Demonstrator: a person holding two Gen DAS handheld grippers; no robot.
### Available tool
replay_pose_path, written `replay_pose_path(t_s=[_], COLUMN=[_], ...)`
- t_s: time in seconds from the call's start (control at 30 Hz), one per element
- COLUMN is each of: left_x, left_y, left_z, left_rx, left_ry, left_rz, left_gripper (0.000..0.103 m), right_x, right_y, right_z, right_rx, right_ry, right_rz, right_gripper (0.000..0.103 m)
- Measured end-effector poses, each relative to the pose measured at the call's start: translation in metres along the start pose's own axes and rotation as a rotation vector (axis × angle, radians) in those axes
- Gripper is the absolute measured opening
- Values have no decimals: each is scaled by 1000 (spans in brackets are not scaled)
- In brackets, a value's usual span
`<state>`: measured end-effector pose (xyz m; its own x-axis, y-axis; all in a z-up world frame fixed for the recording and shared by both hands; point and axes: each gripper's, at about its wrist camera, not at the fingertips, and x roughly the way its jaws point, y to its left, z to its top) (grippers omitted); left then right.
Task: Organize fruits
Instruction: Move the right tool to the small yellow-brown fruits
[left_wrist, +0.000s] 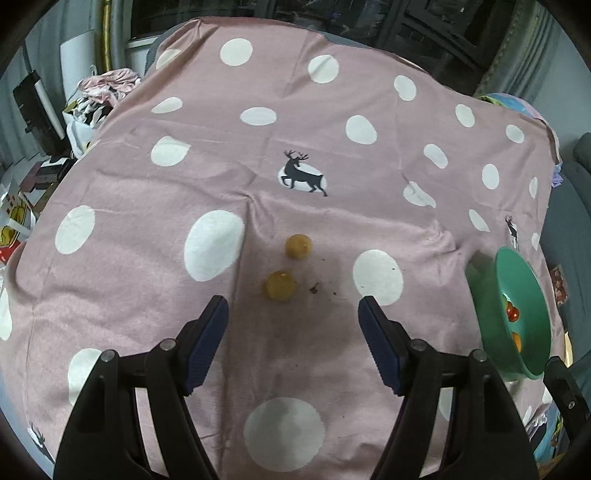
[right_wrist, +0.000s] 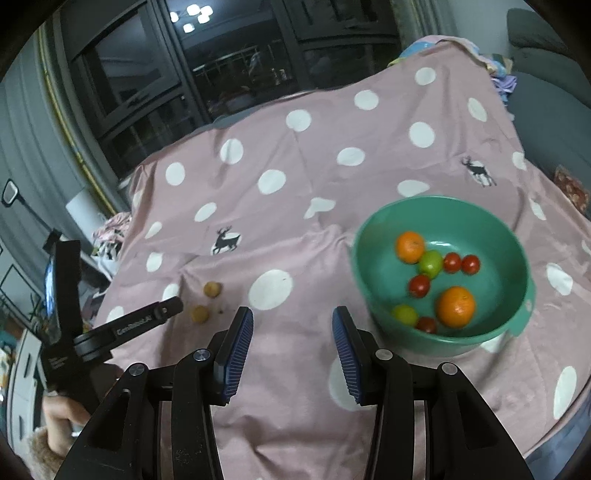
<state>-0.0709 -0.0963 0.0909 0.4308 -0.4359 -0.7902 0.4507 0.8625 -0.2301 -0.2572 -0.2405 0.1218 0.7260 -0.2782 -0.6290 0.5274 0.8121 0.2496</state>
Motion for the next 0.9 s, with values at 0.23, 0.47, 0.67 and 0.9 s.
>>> replay_pose_path(t_s=[0.23, 0.47, 0.67, 0.9], left_x=[6, 21, 43, 51], left_y=[24, 45, 35, 19], left_z=[6, 15, 16, 15], left_rx=[-55, -125, -98, -15], left_ry=[1, 33, 102, 76], left_rz=[23, -7, -50, 53], left_gripper=[71, 59, 48, 47], right_x=[39, 96, 163, 226], right_y=[13, 43, 69, 98], right_z=[13, 38, 48, 41], right_rx=[78, 65, 58, -4], right_ry=[98, 214, 352, 485], right_rz=[112, 200, 241, 251], right_gripper=[51, 51, 51, 42])
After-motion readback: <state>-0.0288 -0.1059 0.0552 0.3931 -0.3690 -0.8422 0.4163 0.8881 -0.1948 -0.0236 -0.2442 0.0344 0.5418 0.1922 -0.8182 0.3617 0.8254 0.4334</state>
